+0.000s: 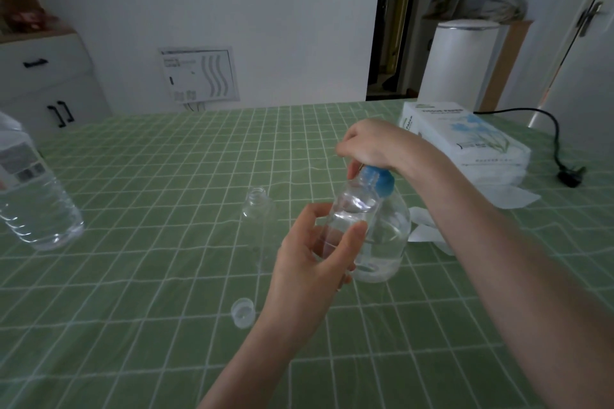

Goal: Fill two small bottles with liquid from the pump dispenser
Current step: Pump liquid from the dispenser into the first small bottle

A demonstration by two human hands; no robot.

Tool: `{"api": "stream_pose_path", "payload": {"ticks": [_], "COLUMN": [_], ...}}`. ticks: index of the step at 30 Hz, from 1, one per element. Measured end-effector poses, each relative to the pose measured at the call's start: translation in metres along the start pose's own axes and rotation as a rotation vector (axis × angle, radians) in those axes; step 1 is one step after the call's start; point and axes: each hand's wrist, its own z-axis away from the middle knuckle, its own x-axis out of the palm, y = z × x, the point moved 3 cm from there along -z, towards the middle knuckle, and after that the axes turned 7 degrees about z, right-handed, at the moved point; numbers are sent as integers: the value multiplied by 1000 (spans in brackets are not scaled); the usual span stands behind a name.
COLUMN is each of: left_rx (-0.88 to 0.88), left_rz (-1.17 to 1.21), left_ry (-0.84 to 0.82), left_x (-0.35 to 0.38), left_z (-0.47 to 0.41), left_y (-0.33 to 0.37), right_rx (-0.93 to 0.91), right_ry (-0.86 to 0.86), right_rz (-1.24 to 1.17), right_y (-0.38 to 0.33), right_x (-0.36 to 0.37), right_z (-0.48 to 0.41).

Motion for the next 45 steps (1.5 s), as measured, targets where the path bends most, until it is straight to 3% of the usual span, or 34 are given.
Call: {"api": "stream_pose_path", "payload": {"ticks": [45], "left_rx": [6], "left_rz": [-21], "left_ry": [17], "left_x": [0], "left_z": [1], "left_y": [3], "right_rx": [-11], "right_ry": [48], "right_rz": [-48], "right_y": [0], "right_x": [-7], "right_z": [-1]}}
